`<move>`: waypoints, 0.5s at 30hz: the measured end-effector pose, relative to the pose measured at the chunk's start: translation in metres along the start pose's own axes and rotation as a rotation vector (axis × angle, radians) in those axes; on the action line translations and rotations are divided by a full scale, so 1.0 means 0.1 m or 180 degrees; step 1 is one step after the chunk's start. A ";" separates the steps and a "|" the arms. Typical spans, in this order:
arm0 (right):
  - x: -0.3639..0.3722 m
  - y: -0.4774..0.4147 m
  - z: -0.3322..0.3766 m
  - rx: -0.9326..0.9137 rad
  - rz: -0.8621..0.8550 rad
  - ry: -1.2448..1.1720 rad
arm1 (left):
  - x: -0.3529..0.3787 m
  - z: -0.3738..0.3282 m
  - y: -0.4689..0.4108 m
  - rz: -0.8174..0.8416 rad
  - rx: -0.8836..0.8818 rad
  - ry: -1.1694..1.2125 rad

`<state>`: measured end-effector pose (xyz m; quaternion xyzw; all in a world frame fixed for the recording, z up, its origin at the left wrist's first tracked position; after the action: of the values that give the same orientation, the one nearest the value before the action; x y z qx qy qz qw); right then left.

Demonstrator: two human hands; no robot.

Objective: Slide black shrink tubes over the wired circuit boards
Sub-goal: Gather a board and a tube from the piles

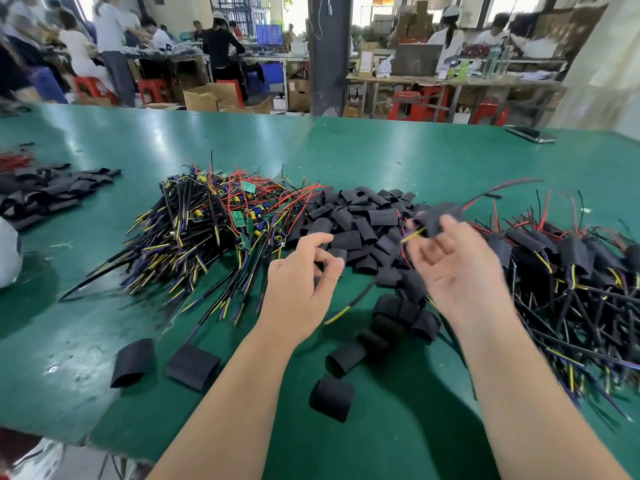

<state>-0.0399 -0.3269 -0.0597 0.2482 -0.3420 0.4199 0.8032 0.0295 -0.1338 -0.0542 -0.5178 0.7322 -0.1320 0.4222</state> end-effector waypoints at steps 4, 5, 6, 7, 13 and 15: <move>-0.25 0.06 0.63 -0.0995 -0.0521 0.0275 | 0.05 0.06 0.01 0.0131 -0.0100 -0.0178; -0.30 0.12 0.81 -0.1412 -0.0772 0.0736 | 0.07 0.06 0.02 0.0172 -0.0091 -0.0259; -0.35 0.18 0.98 -0.1812 -0.1117 0.1473 | 0.08 0.05 0.02 0.0200 -0.0069 -0.0365; -0.35 0.23 1.09 -0.2112 -0.1473 0.2407 | 0.08 0.04 0.03 0.0209 -0.0038 -0.0510; -0.32 0.16 0.89 -0.1929 -0.1935 0.4978 | -0.16 0.02 -0.01 0.0177 -0.0118 -0.1619; -0.25 0.19 0.84 -0.2075 -0.1972 0.5135 | -0.50 0.11 0.06 -0.0149 -0.0468 -0.1771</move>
<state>-0.0950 -0.3864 -0.0225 -0.2775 0.3015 0.1150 0.9049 0.0390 -0.0854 -0.0407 -0.5801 0.5837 0.0588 0.5650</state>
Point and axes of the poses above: each hand's wrist, its own y-axis away from the middle knuckle, its own x-axis out of the palm, z = x × y, the point moved 9 cm from there along -y, towards the middle knuckle, and after that the axes turned 6 degrees about x, right-handed, at the moved point
